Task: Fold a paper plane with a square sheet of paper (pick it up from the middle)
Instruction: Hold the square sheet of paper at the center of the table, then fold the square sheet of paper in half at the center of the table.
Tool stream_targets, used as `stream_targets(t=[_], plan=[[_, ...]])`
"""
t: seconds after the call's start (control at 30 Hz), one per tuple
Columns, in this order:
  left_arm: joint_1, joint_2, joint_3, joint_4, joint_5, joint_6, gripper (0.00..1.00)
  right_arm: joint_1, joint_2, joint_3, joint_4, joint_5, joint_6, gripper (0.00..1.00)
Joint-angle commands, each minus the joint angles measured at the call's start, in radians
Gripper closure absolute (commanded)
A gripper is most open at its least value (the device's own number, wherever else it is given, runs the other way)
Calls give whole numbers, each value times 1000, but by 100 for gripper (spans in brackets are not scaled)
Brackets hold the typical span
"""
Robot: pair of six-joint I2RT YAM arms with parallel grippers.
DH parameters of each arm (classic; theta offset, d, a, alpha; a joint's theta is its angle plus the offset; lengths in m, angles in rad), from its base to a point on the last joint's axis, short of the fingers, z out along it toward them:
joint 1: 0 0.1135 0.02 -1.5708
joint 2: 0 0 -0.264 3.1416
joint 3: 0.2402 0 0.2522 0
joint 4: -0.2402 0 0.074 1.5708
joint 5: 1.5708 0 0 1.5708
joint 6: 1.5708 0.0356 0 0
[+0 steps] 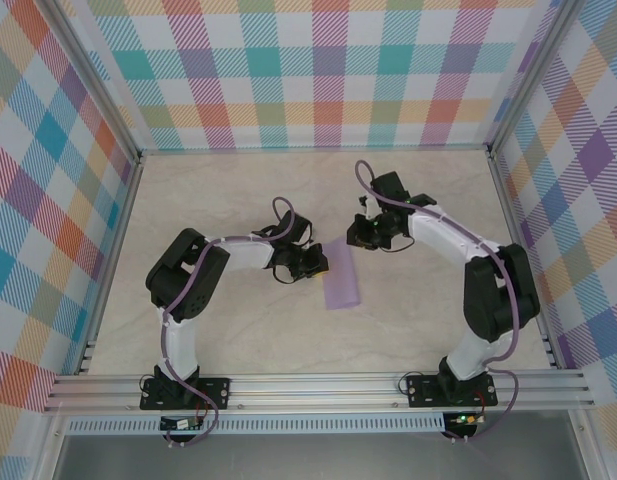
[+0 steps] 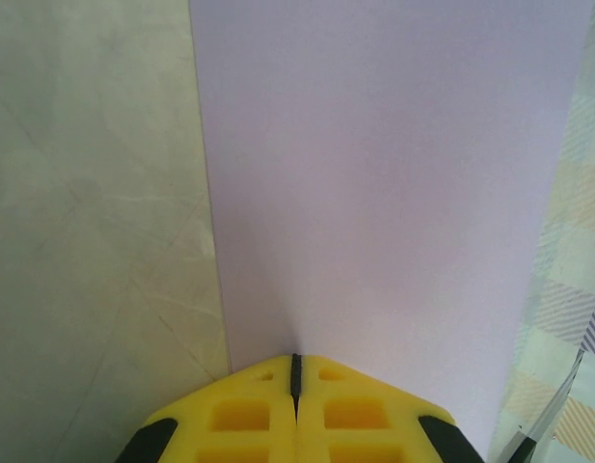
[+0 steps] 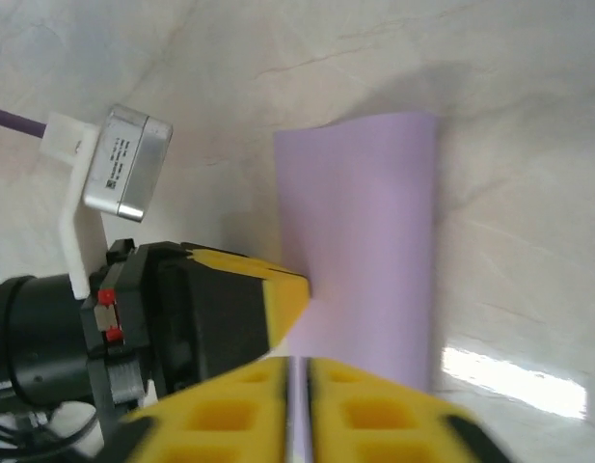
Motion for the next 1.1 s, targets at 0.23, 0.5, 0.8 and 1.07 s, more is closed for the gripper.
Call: stream_targets(t=[0.23, 0.5, 0.8, 1.07], plan=[[-10, 131, -56, -231, -125, 9, 100, 32, 220, 77, 38, -144, -4, 100], [-10, 146, -70, -289, -149, -11, 100, 24, 297, 57, 43, -123, -55, 100], [-10, 168, -131, -287, -163, -63, 100, -50, 274, -52, 103, -143, -127, 100], [-10, 182, -180, -285, -181, -83, 100, -175, 211, -141, 172, -160, -117, 100]])
